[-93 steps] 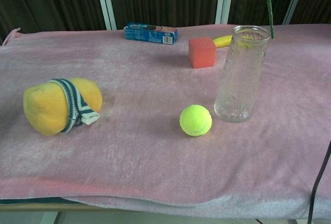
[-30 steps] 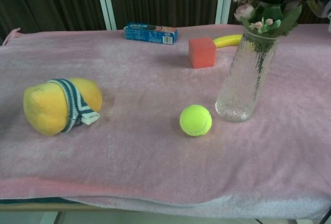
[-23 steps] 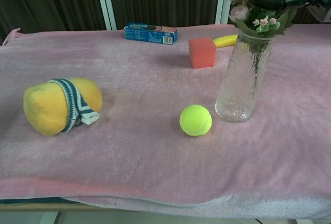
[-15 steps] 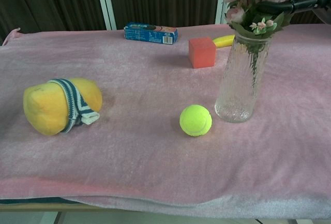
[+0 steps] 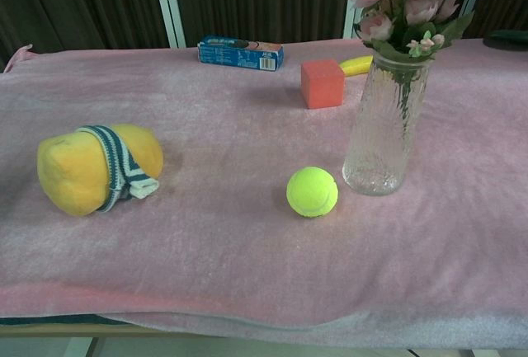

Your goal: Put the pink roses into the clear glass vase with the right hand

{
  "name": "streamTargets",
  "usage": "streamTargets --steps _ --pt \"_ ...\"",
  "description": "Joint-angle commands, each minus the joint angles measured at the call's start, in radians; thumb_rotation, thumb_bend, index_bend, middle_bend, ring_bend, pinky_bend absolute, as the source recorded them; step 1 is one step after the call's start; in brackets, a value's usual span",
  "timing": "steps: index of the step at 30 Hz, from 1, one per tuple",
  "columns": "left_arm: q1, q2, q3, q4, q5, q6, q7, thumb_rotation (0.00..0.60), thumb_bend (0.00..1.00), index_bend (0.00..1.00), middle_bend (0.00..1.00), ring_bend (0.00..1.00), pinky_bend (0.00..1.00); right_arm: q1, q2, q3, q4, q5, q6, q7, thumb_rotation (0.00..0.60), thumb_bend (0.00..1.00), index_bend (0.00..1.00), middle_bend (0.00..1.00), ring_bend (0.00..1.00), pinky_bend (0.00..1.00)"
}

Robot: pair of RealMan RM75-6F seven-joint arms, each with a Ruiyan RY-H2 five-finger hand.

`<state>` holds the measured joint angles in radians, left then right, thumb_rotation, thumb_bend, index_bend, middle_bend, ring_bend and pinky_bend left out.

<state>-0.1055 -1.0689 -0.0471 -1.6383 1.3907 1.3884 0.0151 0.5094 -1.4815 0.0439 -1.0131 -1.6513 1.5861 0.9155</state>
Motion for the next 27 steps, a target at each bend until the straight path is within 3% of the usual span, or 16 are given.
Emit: streamTargets --steps 1,5,12,15,20,27 --pt "-0.002 -0.001 0.000 0.001 0.001 -0.003 -0.001 0.600 0.42 0.18 0.12 0.08 0.26 -0.076 0.056 -0.046 -0.038 -0.030 0.059 -0.100 0.600 0.08 0.00 0.00 0.00 0.06" --pt "-0.005 -0.001 0.000 0.003 0.001 -0.008 -0.004 0.600 0.42 0.18 0.12 0.08 0.26 -0.146 0.110 -0.075 -0.084 -0.008 0.055 -0.269 0.600 0.07 0.00 0.00 0.00 0.05" --pt "-0.014 -0.008 0.000 0.006 0.005 -0.019 0.004 0.600 0.42 0.18 0.12 0.08 0.26 -0.264 0.227 -0.096 -0.372 0.175 -0.063 -0.787 0.600 0.06 0.00 0.00 0.00 0.06" --pt "-0.021 -0.013 0.000 0.011 0.009 -0.025 0.008 0.600 0.42 0.18 0.12 0.08 0.26 -0.288 0.255 -0.100 -0.472 0.236 -0.099 -0.949 0.600 0.06 0.00 0.00 0.00 0.08" --pt "-0.031 -0.022 0.001 0.019 0.012 -0.038 0.016 0.600 0.42 0.18 0.12 0.08 0.26 -0.310 0.270 -0.094 -0.539 0.274 -0.121 -1.062 0.600 0.06 0.00 0.00 0.00 0.11" --pt "-0.037 -0.026 0.004 0.022 0.015 -0.047 0.021 0.600 0.42 0.18 0.12 0.08 0.26 -0.321 0.271 -0.080 -0.540 0.243 -0.124 -1.052 0.600 0.06 0.00 0.00 0.00 0.12"
